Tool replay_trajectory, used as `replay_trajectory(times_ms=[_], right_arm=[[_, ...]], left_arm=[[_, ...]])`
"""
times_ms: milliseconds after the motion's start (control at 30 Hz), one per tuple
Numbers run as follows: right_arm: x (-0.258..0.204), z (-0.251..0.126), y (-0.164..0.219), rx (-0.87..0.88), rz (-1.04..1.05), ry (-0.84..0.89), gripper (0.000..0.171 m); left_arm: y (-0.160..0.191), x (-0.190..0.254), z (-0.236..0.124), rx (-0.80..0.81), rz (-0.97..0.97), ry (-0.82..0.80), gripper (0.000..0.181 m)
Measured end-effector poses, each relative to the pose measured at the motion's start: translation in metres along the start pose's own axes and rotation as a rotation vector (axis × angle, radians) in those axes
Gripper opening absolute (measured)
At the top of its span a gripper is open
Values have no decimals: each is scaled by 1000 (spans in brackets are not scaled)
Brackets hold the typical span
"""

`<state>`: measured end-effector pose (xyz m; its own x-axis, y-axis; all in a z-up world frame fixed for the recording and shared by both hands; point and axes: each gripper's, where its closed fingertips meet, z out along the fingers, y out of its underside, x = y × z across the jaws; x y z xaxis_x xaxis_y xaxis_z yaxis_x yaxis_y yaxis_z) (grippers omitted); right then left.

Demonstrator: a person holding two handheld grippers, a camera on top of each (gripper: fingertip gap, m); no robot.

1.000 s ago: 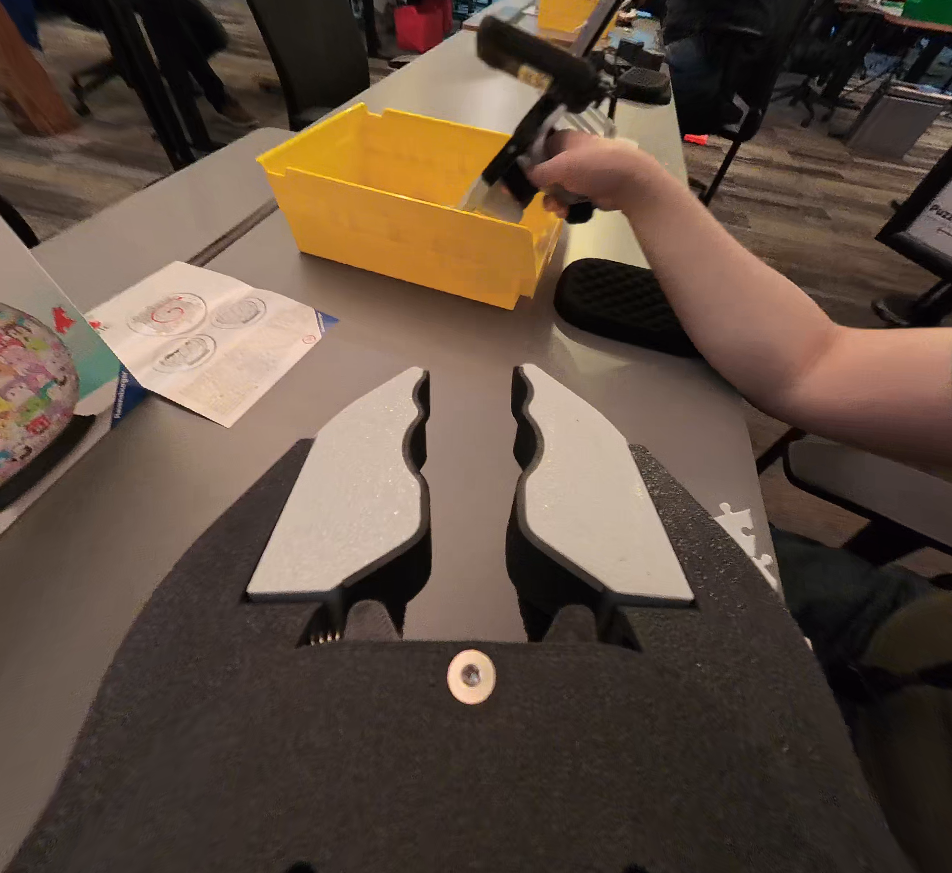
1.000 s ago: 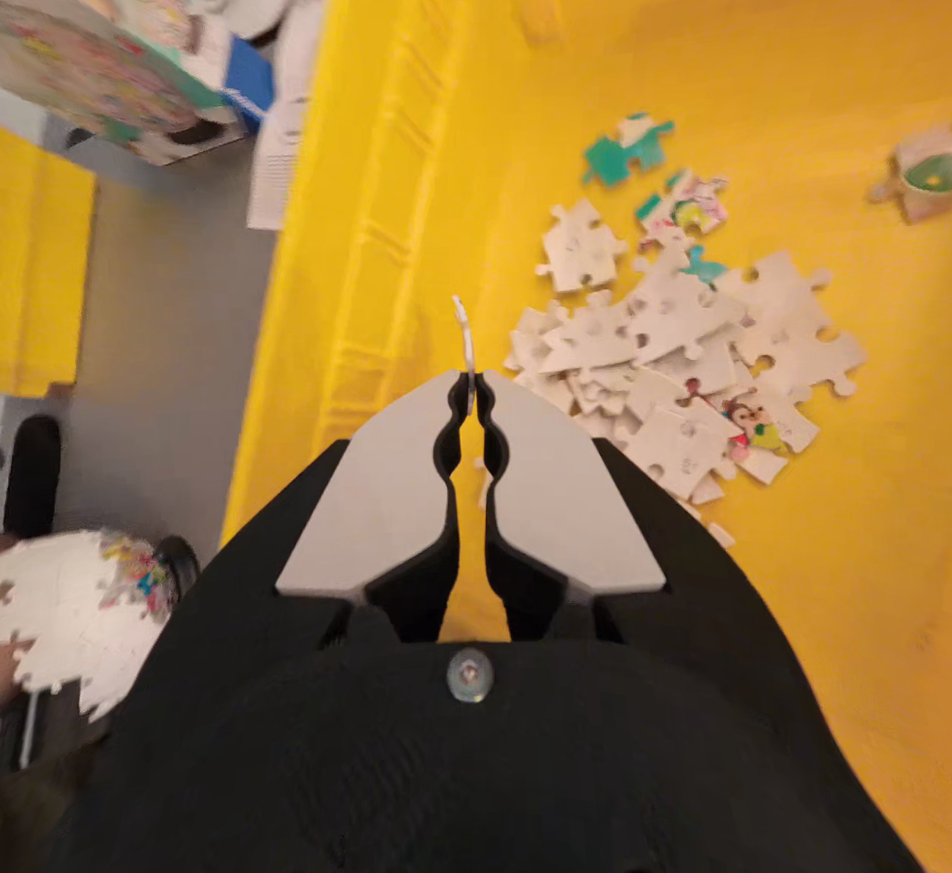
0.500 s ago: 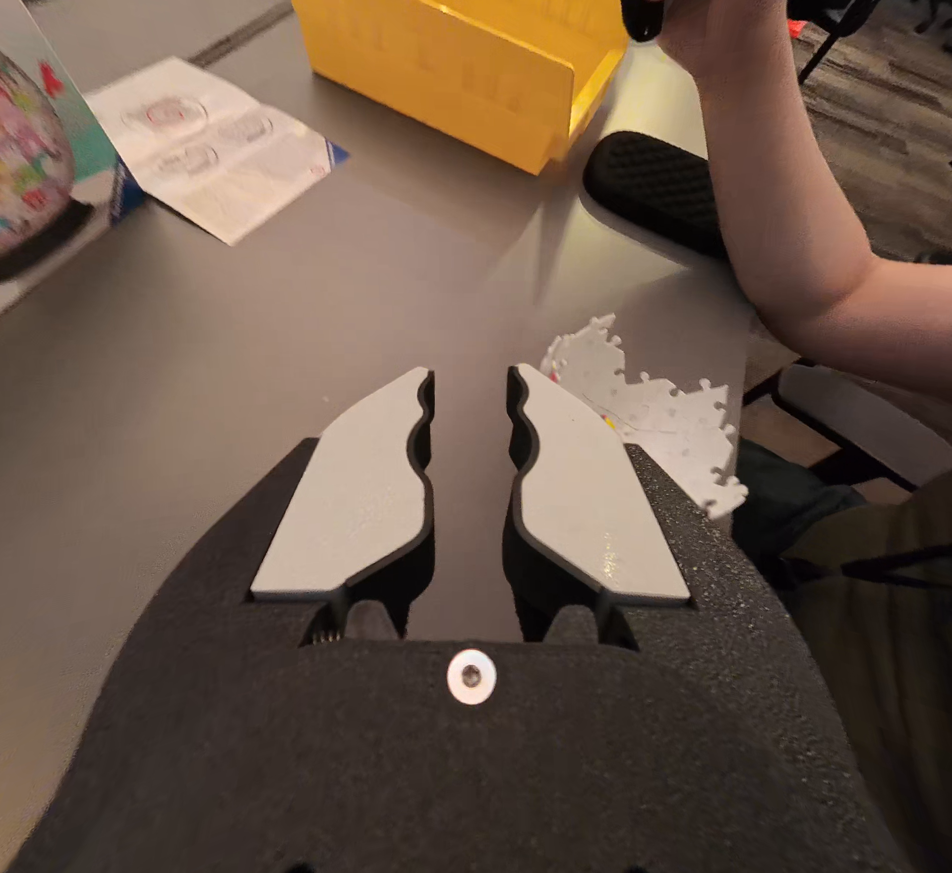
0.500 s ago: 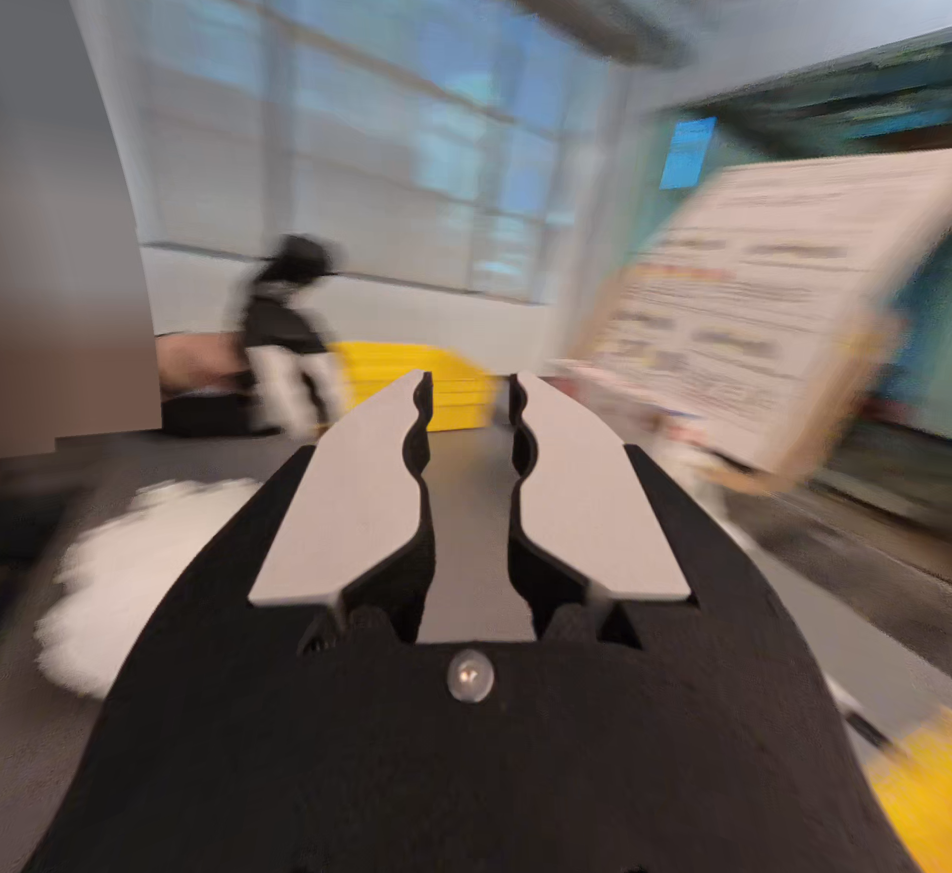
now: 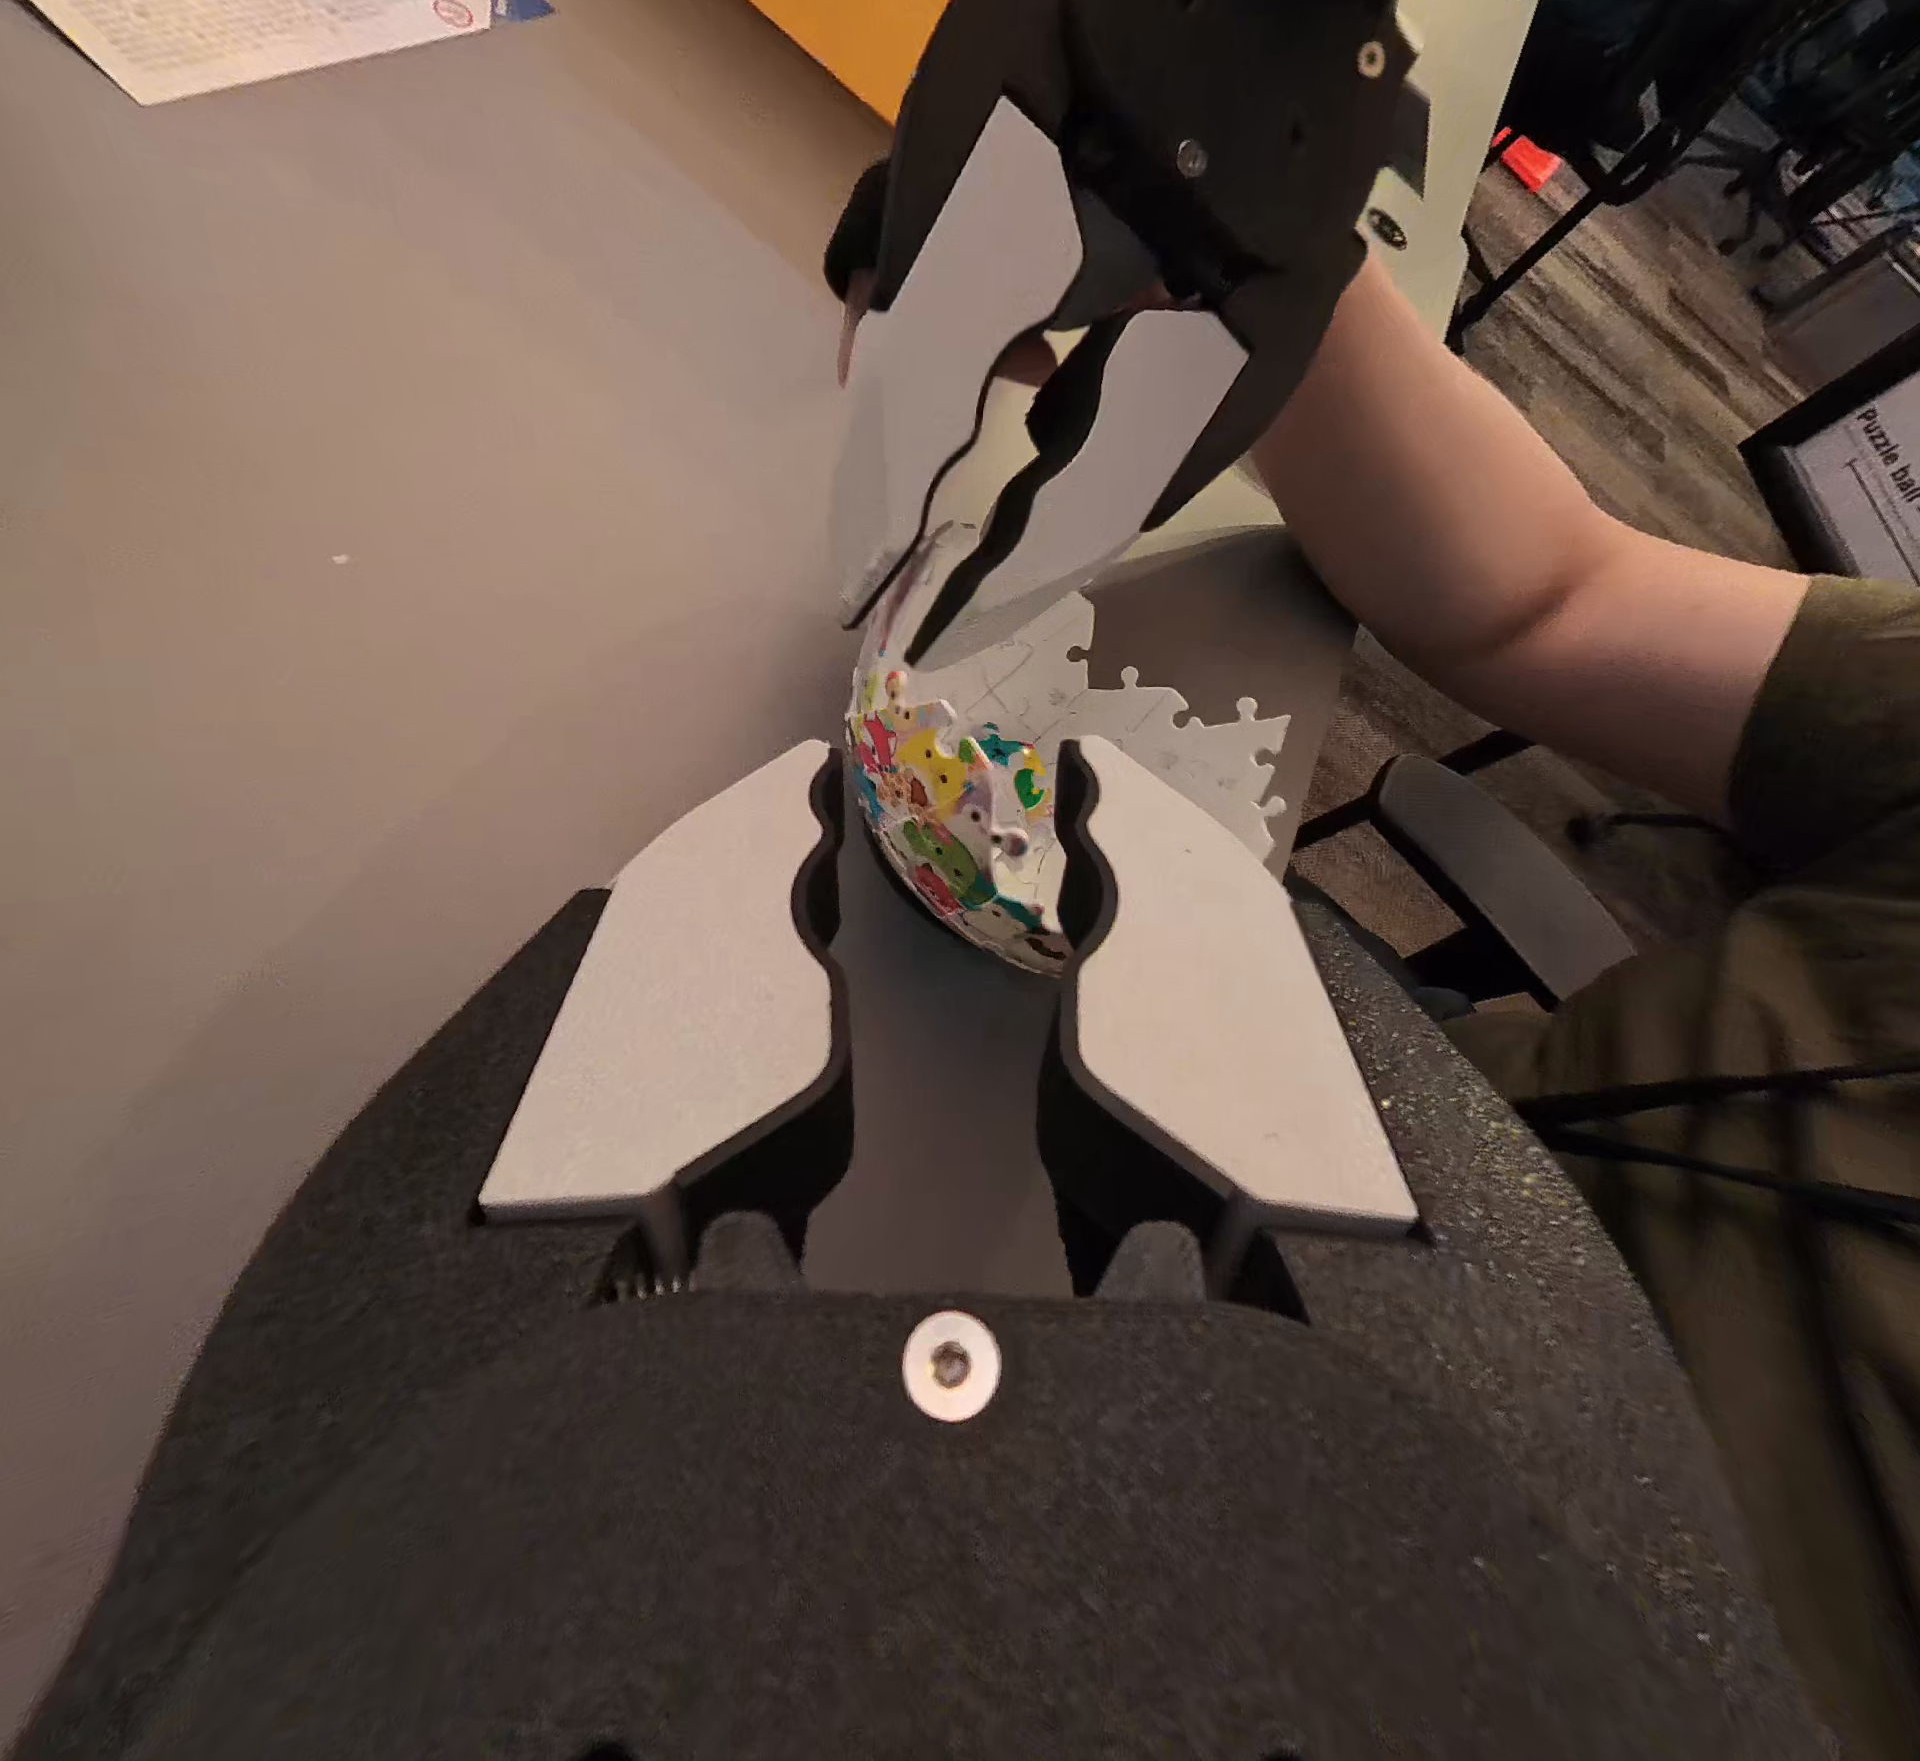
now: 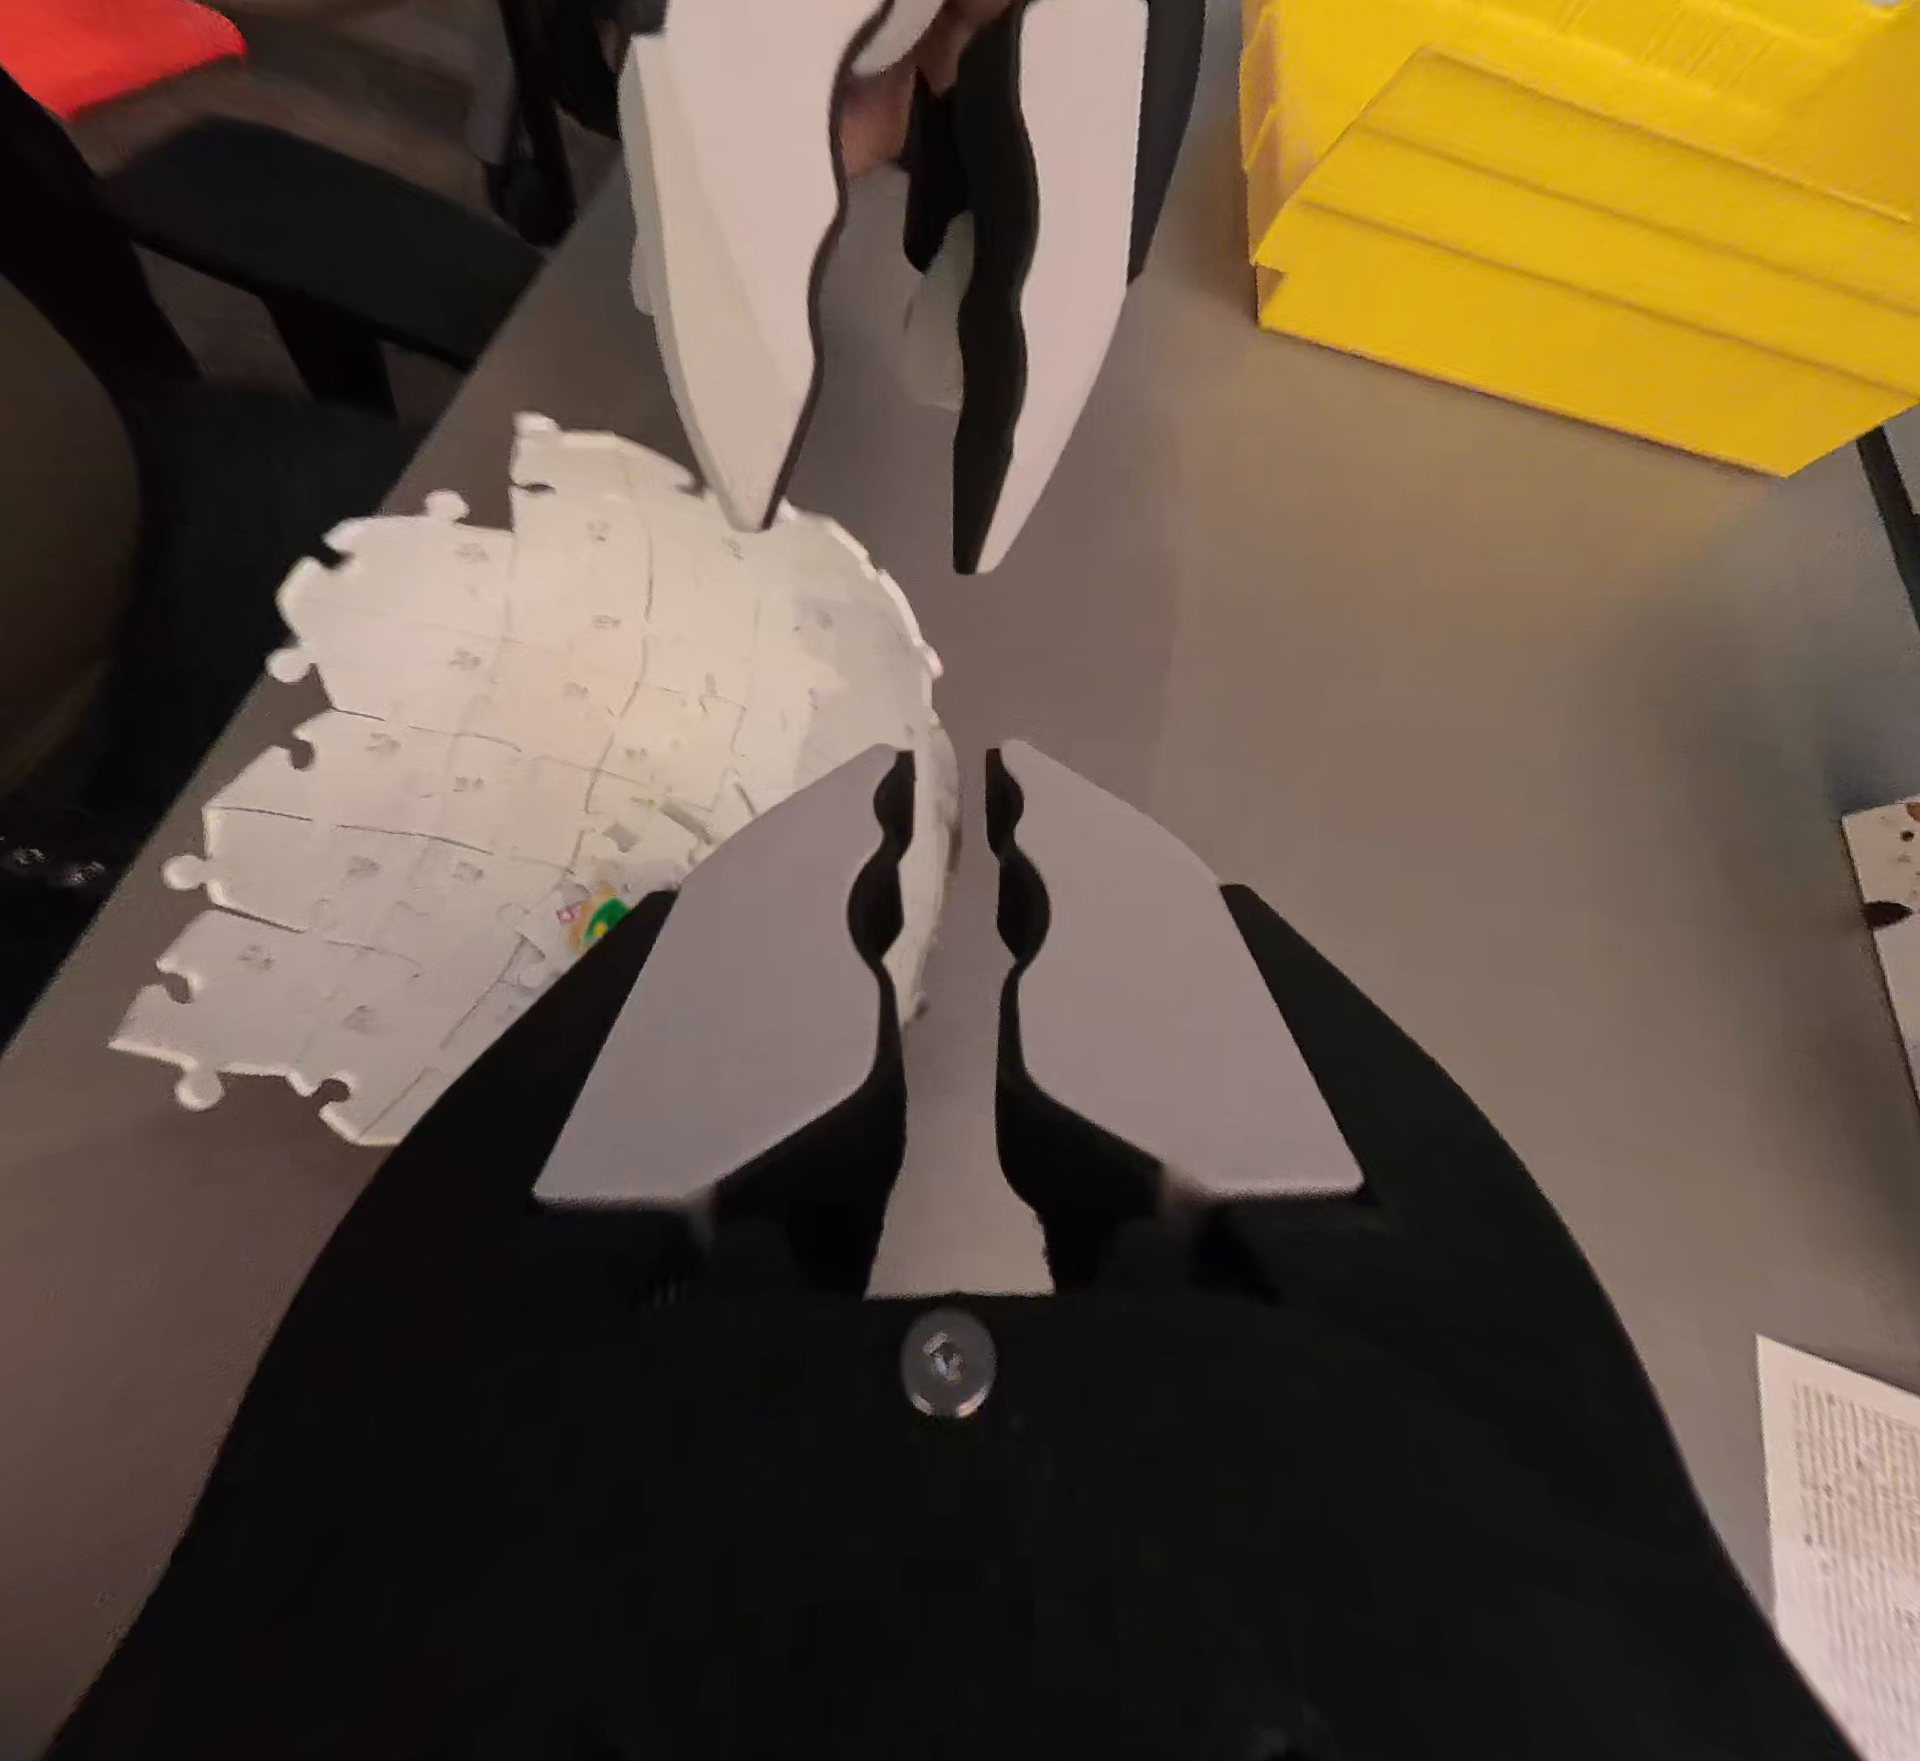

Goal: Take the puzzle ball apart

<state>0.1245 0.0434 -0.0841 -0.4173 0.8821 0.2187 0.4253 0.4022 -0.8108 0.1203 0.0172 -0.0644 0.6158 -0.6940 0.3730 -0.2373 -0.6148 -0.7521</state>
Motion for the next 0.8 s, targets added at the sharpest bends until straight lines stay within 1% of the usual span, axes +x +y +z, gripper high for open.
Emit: replay_trajectory(times_ms=[67, 133, 167, 267, 467, 567, 600, 667, 700, 800], right_arm=[[2, 2, 6, -39, 14, 5, 14], [-2, 2, 3, -13, 17, -25, 4], [-3, 2, 2, 0, 8, -26, 4], [-4, -1, 2, 20, -53, -14, 3], [-10, -5, 3, 48, -161, -9, 3], [-5, -3, 4, 54, -71, -17, 4], [-3, -4, 4, 68, -36, -21, 6], [4, -10, 6, 73, 2, 9, 23], [6, -15, 8, 75, 16, 14, 25], [4, -28, 12, 103, 93, -27, 20]], left_arm=[[1, -1, 6, -32, -4, -3, 38], [5, -3, 12, -81, -13, -7, 33], [7, -5, 14, -104, -16, -17, 32], [6, -1, 17, -115, -38, 21, 26], [6, 1, 19, -122, -33, 38, 25], [4, -1, 20, -124, -14, 13, 25], [3, -2, 20, -126, -1, 8, 25], [-2, -2, 19, -124, 21, 2, 25], [-8, 0, 18, -115, 34, 8, 25], [-22, 7, 17, -135, 96, 15, 25]])
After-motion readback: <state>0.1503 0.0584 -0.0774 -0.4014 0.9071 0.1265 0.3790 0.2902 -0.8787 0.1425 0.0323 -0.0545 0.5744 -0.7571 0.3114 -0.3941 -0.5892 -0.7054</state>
